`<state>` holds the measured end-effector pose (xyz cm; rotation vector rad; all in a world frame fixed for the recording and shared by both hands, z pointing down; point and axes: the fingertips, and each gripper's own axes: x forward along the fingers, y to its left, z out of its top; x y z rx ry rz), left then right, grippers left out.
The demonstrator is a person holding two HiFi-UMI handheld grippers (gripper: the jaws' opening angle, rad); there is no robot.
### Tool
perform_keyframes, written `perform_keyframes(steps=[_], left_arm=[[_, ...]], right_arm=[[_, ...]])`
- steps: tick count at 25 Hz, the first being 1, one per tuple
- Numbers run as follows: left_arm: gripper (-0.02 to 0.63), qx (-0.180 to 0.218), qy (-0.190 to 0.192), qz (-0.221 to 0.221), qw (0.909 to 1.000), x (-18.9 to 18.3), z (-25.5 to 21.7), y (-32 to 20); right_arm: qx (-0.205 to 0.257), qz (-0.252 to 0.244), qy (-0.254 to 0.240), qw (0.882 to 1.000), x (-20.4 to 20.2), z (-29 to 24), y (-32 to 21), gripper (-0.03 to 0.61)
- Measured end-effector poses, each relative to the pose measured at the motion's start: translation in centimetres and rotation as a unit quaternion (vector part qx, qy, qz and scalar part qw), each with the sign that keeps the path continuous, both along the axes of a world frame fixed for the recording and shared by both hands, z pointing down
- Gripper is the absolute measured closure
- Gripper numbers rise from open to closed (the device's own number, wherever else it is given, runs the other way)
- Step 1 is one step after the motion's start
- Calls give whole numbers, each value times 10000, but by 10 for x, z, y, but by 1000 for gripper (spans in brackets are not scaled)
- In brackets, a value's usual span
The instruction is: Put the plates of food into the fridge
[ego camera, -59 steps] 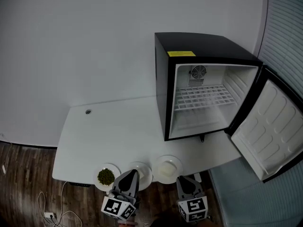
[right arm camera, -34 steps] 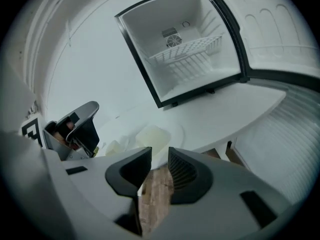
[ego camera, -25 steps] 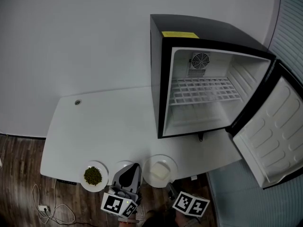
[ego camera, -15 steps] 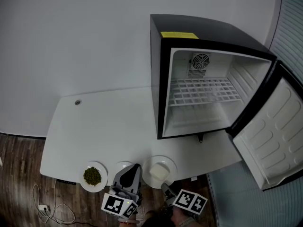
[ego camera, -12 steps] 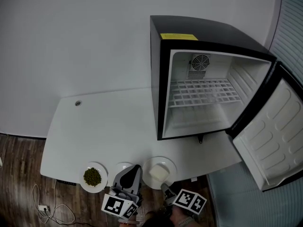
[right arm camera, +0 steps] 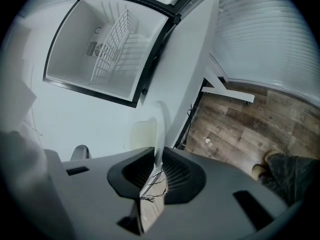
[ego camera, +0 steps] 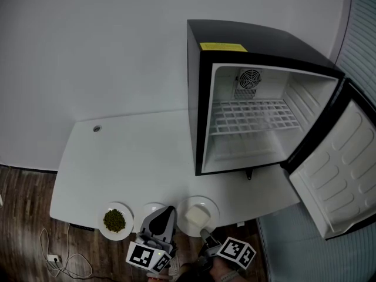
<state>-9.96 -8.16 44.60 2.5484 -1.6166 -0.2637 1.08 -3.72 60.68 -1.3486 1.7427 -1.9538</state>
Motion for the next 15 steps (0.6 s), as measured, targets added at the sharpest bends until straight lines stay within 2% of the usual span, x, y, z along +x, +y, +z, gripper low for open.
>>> perform_keyframes(steps=[7, 15], left_arm=[[604, -63, 18, 47, 10000, 0, 2, -1], [604, -93, 8, 162, 9998, 4, 2, 0]], right_arm=[[382, 123, -195, 9990, -1, -22, -8, 558], [345, 351, -373, 9981, 2, -29, -7, 561]])
